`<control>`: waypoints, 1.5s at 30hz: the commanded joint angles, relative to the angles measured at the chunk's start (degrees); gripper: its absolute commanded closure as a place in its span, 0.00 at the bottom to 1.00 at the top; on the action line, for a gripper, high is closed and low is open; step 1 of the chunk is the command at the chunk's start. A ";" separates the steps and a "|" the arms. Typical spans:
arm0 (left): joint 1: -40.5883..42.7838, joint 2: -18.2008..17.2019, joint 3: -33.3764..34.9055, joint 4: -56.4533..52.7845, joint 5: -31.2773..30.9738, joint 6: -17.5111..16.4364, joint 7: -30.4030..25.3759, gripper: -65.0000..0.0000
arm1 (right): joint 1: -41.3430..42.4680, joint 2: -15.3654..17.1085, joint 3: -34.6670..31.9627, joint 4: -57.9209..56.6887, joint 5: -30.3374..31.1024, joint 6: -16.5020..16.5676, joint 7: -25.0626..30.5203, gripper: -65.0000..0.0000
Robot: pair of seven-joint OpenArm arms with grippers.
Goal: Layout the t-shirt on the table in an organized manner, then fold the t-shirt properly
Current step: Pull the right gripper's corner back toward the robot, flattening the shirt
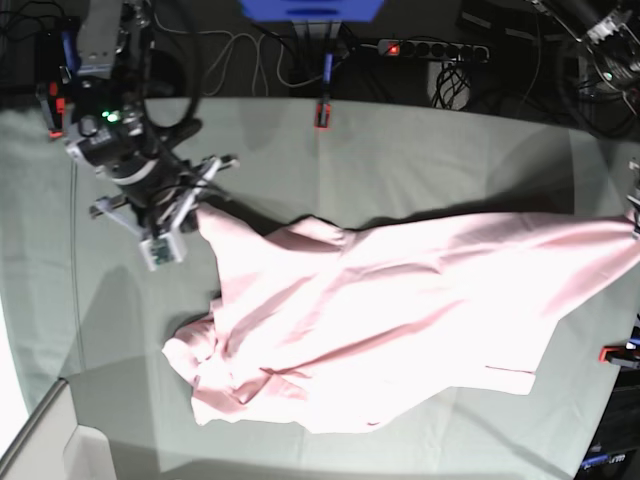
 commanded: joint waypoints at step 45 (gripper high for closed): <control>0.08 -1.13 -0.40 0.70 -0.36 -0.12 -1.42 1.00 | 6.98 2.81 3.30 -22.22 -0.08 17.94 2.99 1.00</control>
